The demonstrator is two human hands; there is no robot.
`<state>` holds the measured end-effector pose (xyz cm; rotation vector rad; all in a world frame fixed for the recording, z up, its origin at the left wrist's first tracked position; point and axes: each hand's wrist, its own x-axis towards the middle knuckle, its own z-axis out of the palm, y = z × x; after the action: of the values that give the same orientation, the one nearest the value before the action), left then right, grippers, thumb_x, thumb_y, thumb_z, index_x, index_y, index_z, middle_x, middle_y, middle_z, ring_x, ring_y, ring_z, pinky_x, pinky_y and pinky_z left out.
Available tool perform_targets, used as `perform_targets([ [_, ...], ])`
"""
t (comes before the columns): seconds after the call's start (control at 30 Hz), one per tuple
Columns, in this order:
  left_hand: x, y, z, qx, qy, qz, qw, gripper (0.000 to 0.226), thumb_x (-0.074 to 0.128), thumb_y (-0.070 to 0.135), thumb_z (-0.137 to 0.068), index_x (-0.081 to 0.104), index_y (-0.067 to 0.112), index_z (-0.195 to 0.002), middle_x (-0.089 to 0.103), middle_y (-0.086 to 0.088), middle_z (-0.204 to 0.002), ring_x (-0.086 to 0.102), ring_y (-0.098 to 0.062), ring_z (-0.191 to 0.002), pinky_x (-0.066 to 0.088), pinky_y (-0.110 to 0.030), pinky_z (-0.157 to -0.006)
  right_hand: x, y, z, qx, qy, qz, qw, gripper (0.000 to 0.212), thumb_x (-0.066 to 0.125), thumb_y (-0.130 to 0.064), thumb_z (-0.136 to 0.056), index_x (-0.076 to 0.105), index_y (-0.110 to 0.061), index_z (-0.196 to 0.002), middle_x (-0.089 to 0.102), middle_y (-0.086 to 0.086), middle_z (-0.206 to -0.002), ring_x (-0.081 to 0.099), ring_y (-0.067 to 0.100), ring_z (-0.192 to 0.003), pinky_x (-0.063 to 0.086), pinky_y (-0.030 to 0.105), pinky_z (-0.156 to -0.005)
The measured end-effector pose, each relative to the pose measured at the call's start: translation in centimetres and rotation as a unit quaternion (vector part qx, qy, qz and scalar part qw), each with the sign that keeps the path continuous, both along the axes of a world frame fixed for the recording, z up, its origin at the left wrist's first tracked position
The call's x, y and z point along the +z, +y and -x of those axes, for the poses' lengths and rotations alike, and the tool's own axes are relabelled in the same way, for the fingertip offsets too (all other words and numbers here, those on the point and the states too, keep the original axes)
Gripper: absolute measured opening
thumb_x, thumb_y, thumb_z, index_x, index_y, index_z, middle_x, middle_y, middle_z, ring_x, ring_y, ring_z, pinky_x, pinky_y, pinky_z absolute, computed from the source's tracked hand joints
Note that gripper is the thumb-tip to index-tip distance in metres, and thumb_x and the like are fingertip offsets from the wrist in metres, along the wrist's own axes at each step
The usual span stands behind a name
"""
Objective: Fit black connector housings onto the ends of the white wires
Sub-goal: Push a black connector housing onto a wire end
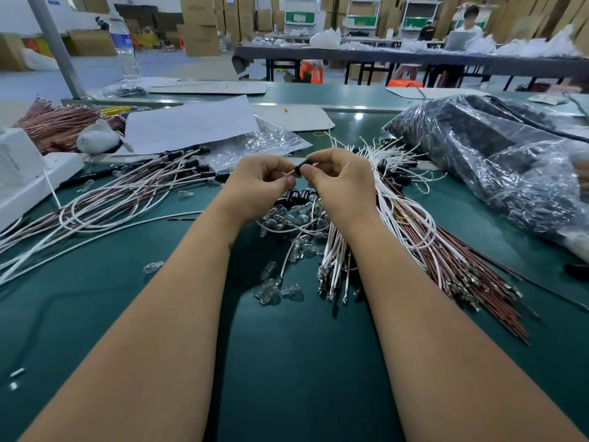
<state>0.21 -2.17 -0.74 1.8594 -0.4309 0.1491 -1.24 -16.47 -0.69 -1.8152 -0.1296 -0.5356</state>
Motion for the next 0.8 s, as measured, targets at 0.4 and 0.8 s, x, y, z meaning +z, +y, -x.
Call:
perform_targets([
  [0.4,-0.6,0.1,-0.3,0.004,-0.044,0.104,0.994,0.013,0.064,0.004,-0.089,0.067,0.017,-0.090,0.069,-0.001,-0.085,0.063,-0.010,-0.080,0.051,-0.022,-0.080,0.8,0.3,1.0,0.176,0.005,-0.187,0.966,0.028,0.066,0.015,-0.078,0.072,-0.010,-0.088,0.070,0.006,-0.082,0.066,0.014,-0.082,0.053,0.022,-0.082],
  [0.8,-0.7,-0.1,0.1,0.048,-0.044,0.064,0.996,0.009,0.068,0.013,-0.088,0.069,0.006,-0.094,0.070,-0.009,-0.085,0.063,-0.012,-0.079,0.053,-0.026,-0.083,0.5,0.4,0.5,0.078,-0.027,-0.097,0.992,0.015,0.073,-0.002,-0.082,0.070,-0.014,-0.090,0.069,0.004,-0.082,0.063,0.010,-0.073,0.054,0.021,-0.074],
])
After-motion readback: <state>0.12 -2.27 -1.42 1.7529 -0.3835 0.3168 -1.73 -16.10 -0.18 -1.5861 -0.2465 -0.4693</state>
